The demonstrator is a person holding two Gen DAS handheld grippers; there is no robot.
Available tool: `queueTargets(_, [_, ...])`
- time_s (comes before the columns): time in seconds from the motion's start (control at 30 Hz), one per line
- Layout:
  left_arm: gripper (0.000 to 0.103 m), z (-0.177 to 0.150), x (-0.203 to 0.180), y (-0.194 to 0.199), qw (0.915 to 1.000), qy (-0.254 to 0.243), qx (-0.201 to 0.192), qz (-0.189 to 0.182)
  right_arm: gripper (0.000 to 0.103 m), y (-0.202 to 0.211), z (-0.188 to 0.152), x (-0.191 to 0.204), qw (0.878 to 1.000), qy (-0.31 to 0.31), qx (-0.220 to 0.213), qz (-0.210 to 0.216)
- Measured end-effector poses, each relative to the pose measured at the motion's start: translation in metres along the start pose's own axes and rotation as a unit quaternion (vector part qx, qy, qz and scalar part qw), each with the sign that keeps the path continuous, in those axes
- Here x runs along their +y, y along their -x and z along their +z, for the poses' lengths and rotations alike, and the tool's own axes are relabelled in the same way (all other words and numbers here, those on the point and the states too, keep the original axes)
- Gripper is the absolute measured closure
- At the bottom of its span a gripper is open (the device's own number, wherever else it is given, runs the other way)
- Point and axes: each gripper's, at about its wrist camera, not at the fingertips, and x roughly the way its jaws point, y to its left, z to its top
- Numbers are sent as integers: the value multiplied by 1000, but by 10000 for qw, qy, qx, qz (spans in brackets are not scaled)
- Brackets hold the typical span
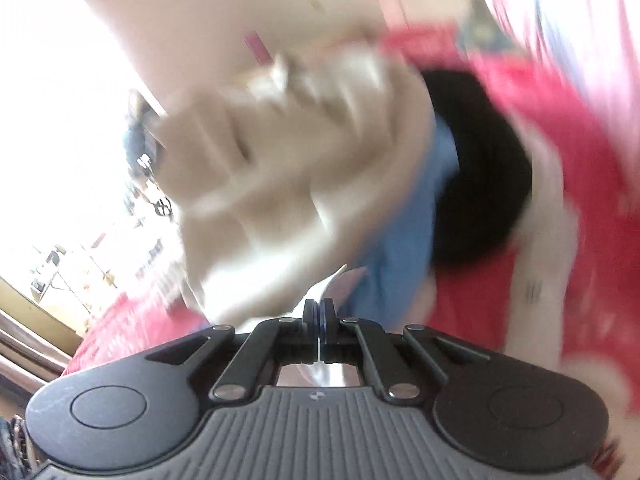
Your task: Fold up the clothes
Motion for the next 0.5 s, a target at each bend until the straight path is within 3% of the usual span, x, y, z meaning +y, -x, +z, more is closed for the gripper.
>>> queueTargets(0.23, [54,-3,-4,0,9998,-149,-58,109,102,76,43,101,9879,1183,-828,561])
queueTargets(0.37, [54,-4,-1,2,9999,-108,-92,46,102,127,35,171,9676,1996,-987,1190])
queueTargets(0.5, [54,-4,8,9,9995,174,-230,-89,102,174,-1,243,9403,2645,-833,1971])
